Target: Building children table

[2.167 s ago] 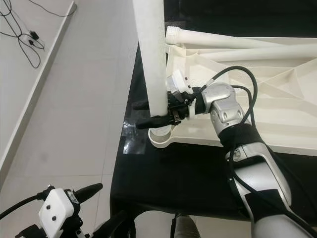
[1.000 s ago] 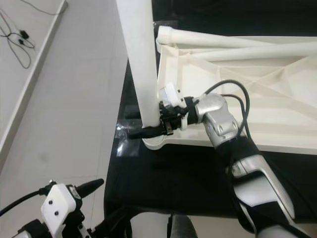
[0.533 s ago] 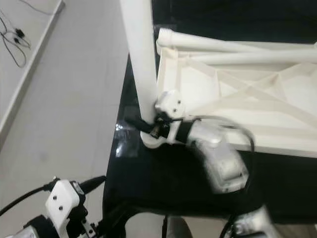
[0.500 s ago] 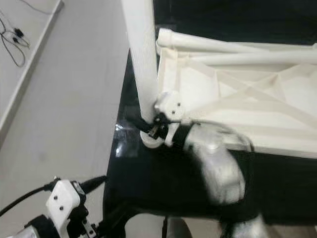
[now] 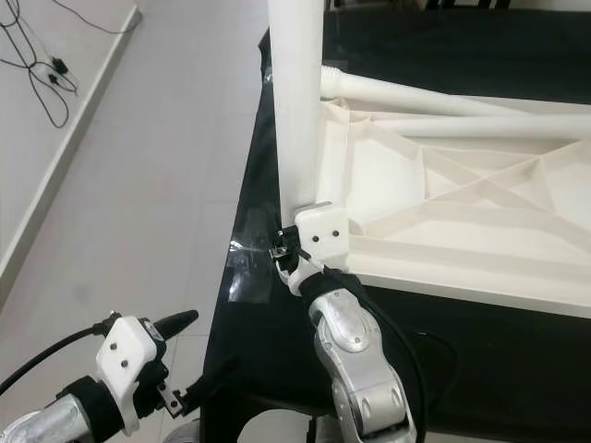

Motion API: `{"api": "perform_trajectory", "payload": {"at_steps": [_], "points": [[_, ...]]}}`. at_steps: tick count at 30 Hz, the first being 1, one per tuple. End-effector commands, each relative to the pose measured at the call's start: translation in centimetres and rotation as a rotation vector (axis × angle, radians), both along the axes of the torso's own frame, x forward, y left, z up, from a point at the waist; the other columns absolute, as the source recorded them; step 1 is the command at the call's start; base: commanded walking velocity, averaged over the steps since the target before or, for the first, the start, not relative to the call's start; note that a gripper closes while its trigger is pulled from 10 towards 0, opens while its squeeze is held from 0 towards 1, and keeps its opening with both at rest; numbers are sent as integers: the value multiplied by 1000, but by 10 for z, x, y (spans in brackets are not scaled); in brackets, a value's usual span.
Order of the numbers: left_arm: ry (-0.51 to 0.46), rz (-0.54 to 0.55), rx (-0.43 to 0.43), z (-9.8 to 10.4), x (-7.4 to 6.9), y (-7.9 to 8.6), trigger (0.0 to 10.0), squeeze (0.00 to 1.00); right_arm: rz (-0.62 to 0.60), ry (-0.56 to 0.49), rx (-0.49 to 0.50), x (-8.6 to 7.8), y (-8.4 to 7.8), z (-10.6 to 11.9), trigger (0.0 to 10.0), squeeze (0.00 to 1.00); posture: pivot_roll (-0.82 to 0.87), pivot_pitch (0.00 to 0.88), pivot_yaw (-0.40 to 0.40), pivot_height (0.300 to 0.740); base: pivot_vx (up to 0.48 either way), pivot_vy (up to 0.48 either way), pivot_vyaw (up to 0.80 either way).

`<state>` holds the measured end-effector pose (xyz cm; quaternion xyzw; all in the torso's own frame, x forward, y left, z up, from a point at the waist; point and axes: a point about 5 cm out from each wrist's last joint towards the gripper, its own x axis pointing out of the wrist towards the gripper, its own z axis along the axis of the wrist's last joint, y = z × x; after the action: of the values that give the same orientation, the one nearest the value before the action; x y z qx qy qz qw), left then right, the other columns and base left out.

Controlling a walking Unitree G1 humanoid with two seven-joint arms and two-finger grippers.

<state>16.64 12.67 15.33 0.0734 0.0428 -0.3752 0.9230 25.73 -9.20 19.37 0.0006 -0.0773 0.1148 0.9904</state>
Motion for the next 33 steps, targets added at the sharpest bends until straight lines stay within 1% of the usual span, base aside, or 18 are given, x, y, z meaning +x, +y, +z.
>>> {"api": "perform_trajectory", "payload": {"at_steps": [1,7,8,9,10,11,13,14,15,17,20,22,23,24,25,26,30,33], "points": [[-15,36,43,-2,8,11,10000,0,-51,159,75,0,3,-24,10000,0,54,162,75,740,0,0,0],[-71,63,56,8,20,21,10000,0,-55,150,83,2,7,-25,10000,0,56,132,83,740,0,0,0],[-114,69,32,23,30,25,10000,0,-48,147,83,4,9,-26,10000,0,55,124,91,740,0,0,0],[-114,69,32,23,30,25,10000,0,-48,147,83,4,9,-26,10000,0,55,124,91,740,0,0,0],[-163,61,-4,40,40,27,10000,0,-42,148,84,6,11,-27,10000,0,58,117,94,740,0,0,0],[-163,61,-4,40,40,27,10000,0,-42,148,84,6,11,-27,10000,0,58,117,94,740,0,0,0],[-243,19,-58,69,53,26,10000,0,-33,146,84,10,16,-28,10000,0,52,110,108,740,0,0,0],[-243,19,-58,69,53,26,10000,0,-33,146,84,10,16,-28,10000,0,52,110,108,740,0,0,0],[-276,-17,-75,81,57,24,10000,0,-17,144,83,11,18,-28,10000,0,51,110,111,740,0,0,0],[-325,-74,-91,98,61,18,10000,0,82,143,91,12,28,-27,10000,0,49,107,117,740,0,0,0],[-333,-95,-95,102,62,15,10000,0,144,149,86,13,33,-26,10000,0,46,107,123,740,0,0,0],[-333,-119,-122,105,60,11,10000,0,324,133,20,11,41,-23,10000,0,43,108,125,740,0,0,0],[-326,-122,-134,105,59,10,10000,0,459,117,-18,8,42,-21,10000,0,46,112,119,740,0,0,0],[-326,-122,-134,105,59,10,10000,0,459,117,-18,8,42,-21,10000,0,46,112,119,740,0,0,0],[-321,-121,-141,105,58,10,10000,0,546,108,-41,5,41,-21,10000,0,46,112,119,740,0,0,0],[-301,-118,-150,103,57,11,10000,0,648,95,-91,4,36,-22,10000,0,51,116,113,740,0,0,0],[-255,-126,-153,96,53,11,10000,0,766,36,-171,12,22,-15,10000,0,53,121,109,740,0,0,0],[-169,-158,-117,78,43,7,10000,0,894,-40,-192,34,7,7,10000,0,59,142,96,740,0,0,0]]}}
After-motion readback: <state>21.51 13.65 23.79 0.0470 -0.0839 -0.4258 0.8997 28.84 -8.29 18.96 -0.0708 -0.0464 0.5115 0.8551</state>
